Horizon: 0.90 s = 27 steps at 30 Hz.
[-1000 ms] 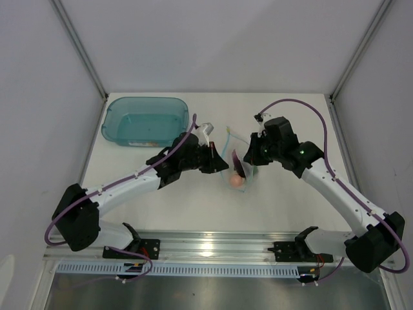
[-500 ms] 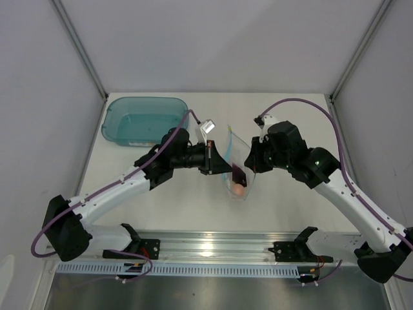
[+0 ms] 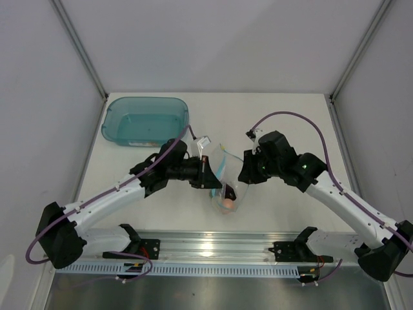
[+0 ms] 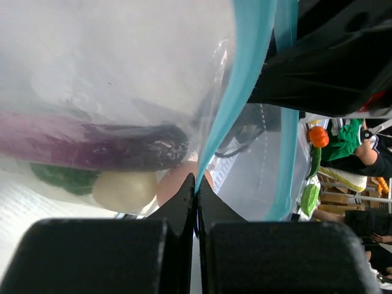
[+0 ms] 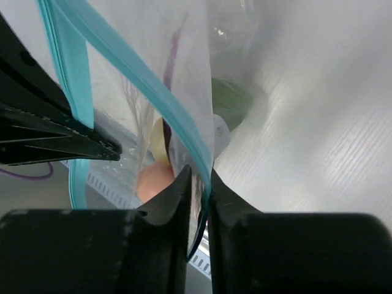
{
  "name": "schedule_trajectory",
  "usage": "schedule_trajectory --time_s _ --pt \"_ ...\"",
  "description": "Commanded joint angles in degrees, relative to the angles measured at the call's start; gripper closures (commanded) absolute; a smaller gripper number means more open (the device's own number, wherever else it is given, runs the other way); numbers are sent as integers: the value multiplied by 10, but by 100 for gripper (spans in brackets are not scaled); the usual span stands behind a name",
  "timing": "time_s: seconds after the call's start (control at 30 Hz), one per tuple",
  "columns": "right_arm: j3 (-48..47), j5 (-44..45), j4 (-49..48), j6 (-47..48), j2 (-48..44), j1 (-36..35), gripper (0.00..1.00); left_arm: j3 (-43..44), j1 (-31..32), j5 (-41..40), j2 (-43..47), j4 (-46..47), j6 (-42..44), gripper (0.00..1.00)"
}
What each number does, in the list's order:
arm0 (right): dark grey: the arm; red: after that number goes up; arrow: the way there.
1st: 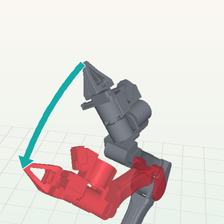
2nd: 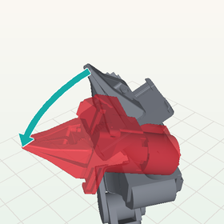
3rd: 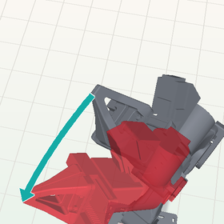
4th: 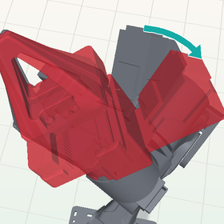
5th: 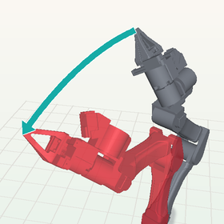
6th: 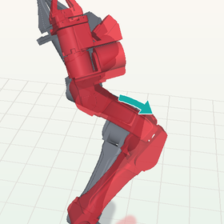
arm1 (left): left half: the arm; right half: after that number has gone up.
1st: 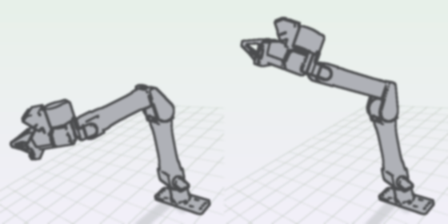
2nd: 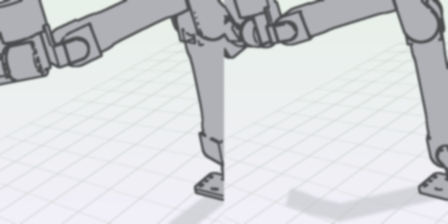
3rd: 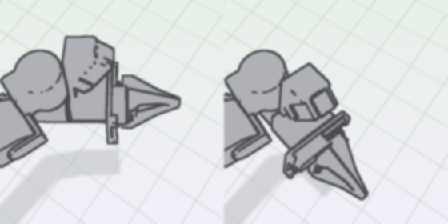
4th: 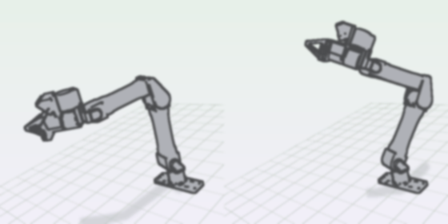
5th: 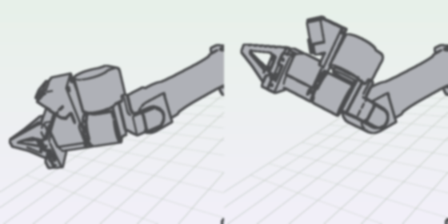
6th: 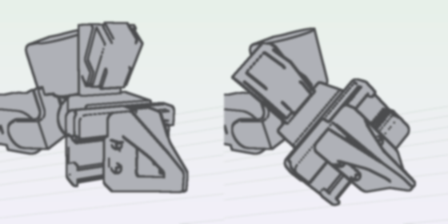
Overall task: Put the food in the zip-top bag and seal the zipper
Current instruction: Adjust the zipper food storage bag at the center of the board.
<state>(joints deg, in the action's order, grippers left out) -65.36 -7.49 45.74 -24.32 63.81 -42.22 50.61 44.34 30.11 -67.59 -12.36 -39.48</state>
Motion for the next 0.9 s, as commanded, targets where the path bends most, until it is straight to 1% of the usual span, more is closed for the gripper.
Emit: schedule_trajectory --time_s 0.0,0.03,0.07,0.13,0.17,0.43,0.6,0.73,0.87 --pt "-3 -50 -36 3 2 -4 75 -16 -3 -8 35 3 8 99" --pt "-7 -60 -35 7 3 -4 60 -17 -3 -16 40 -2 12 99" --pt "-10 -61 -32 14 3 -6 54 -9 -3 -21 40 -9 15 99" --pt "-16 -59 -20 19 0 -5 46 0 -4 -27 40 -31 28 99" --pt "-25 -49 -14 22 -2 -5 44 5 -4 -28 39 -35 32 100" --pt "-64 -52 15 58 -2 -1 46 38 -4 -16 33 -41 56 99" --pt "-112 -51 24 102 46 15 47 59 -4 -8 29 -58 71 99" --pt "-162 -46 38 145 93 15 51 63 -4 3 23 -61 72 100" --pt "-184 -32 32 157 126 20 53 61 -3 17 18 -57 71 99"
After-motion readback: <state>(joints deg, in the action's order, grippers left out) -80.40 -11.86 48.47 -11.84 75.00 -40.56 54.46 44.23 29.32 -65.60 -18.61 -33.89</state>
